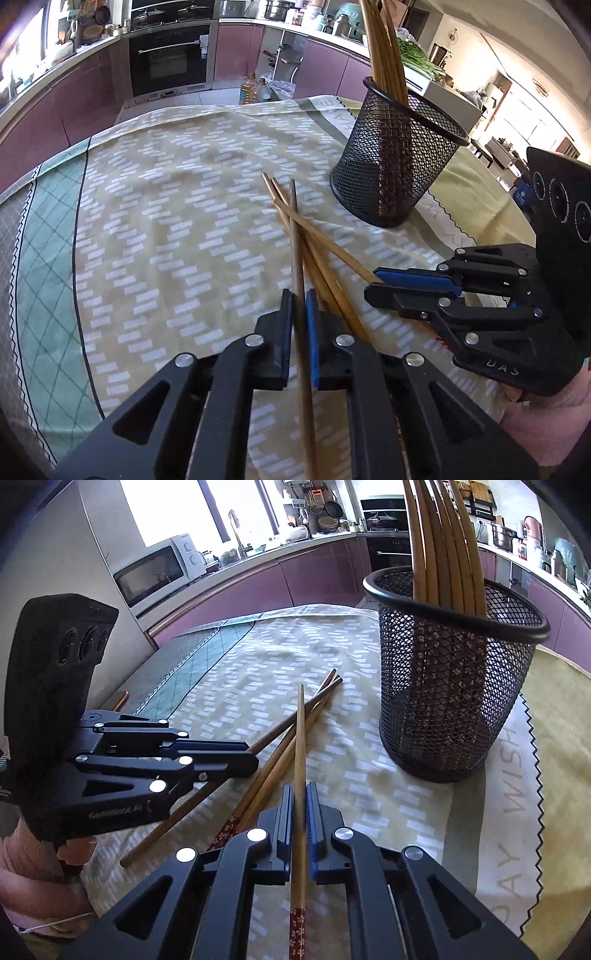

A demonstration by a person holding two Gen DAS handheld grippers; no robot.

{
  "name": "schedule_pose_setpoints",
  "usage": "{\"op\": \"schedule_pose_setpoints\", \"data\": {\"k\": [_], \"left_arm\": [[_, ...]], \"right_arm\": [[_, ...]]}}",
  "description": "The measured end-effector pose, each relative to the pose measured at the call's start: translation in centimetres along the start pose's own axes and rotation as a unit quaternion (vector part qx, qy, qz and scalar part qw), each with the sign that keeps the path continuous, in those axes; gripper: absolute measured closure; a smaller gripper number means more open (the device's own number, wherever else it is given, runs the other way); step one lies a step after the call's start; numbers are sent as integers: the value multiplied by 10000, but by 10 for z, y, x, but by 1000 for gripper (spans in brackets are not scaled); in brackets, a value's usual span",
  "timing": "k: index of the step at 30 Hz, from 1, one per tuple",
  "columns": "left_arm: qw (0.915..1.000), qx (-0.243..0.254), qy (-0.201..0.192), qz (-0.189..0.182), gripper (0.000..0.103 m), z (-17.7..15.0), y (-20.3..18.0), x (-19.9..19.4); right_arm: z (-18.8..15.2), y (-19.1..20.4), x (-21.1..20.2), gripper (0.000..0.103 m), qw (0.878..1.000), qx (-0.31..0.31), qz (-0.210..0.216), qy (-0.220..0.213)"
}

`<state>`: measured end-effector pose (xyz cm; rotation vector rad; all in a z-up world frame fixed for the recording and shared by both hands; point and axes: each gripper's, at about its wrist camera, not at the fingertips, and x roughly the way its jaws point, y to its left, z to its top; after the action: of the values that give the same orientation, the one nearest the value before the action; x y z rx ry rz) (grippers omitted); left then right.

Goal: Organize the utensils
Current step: 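Lift the left tool's chopstick upright toward the holder while the right tool raises its own, then hold the left tool's chopstick above the holder while the right tool holds its own beside it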

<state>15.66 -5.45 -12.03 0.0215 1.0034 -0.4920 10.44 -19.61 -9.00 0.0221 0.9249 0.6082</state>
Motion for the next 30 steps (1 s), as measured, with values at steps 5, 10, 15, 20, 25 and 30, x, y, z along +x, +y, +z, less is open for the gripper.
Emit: {"op": "schedule_pose_setpoints", "data": {"k": [5,10,15,20,25,30], "left_arm": [[9999,35,-138,-72,96,0,-3,-10],[9989,102,-429,-177,96,3,-8,-35],[9968,197,-712,-310,96,9,-15,-61],[9940,280,-934,-490,96,14,-19,-82],[9912,322,-1113,-632,96,17,-22,-99],[9889,297,-1242,-759,96,19,-21,-111]], "right_arm": [[4,2,-17,97,9997,-81,56,-228],[11,5,-37,97,9986,-146,59,-511],[14,4,-57,97,9969,-155,12,-767],[17,2,-71,97,9949,-113,-17,-1003],[19,-4,-85,97,9927,-76,-33,-1199],[20,-8,-92,97,9913,-43,-37,-1313]]}}
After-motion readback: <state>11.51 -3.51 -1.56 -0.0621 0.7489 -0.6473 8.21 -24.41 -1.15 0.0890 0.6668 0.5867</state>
